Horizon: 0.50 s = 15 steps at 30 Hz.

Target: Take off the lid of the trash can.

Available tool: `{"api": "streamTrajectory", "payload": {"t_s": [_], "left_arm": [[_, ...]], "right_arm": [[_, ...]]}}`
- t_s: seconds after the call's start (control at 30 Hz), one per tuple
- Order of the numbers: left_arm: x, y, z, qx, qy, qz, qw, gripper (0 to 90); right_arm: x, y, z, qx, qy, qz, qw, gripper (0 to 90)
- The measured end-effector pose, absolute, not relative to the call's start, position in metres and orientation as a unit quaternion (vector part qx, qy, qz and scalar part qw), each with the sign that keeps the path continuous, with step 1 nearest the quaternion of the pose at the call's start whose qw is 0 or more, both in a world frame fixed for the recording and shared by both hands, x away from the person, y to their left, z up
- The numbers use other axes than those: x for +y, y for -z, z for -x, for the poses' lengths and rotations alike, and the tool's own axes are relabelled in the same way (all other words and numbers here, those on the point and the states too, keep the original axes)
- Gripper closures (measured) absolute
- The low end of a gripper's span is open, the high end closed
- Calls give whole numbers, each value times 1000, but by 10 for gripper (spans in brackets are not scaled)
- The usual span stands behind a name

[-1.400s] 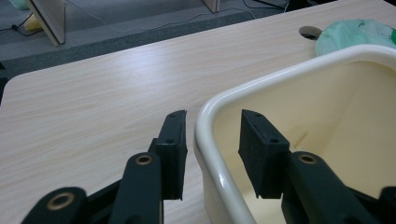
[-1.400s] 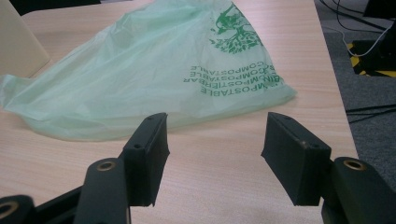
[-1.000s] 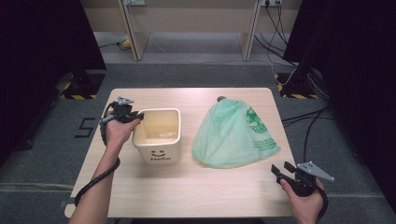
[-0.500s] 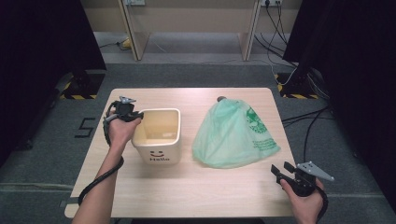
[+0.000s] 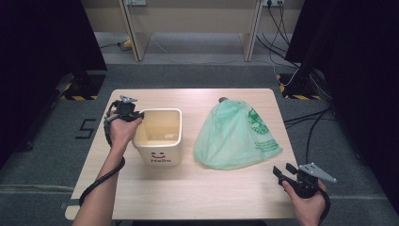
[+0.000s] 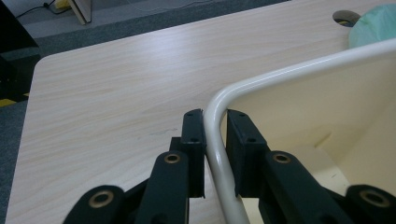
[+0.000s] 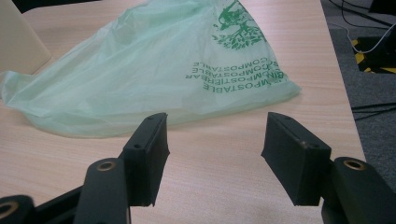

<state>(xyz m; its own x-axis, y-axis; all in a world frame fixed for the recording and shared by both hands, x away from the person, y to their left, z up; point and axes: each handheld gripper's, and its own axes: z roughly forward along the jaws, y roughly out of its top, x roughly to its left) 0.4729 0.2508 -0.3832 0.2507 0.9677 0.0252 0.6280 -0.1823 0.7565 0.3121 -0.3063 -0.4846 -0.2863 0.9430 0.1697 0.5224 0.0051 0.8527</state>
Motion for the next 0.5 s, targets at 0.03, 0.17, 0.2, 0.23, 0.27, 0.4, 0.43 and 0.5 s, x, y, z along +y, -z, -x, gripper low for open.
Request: {"api": "streamTrajectory", "payload": {"t_s": [0.03, 0.17, 0.2, 0.23, 0.27, 0.4, 0.43, 0.5], "left_arm": [[251, 382, -473, 552, -264, -723, 321, 768], [251, 379, -473, 553, -264, -722, 322, 768], [251, 379, -473, 552, -263, -722, 323, 768], [251, 378, -473, 553, -262, -721, 325, 768], [251, 378, -473, 554, -262, -720, 327, 768], [250, 374, -473, 552, -261, -719, 331, 768], [249, 372, -473, 551, -262, -720, 332, 768], [249, 371, -472, 550, -262, -720, 331, 768]], "right_arm": [[-306, 485, -312, 668, -444, -549, 237, 400], [-307, 485, -312, 667, -445, -548, 237, 400], [-307, 485, -312, 667, -445, -549, 237, 400], [-307, 485, -312, 667, -445, -549, 237, 400], [-307, 485, -312, 667, -445, -548, 237, 400], [-307, 485, -312, 667, -445, -549, 237, 400], [-307, 485, -312, 667, -445, -549, 237, 400], [-307, 485, -312, 667, -445, -549, 237, 400]]}}
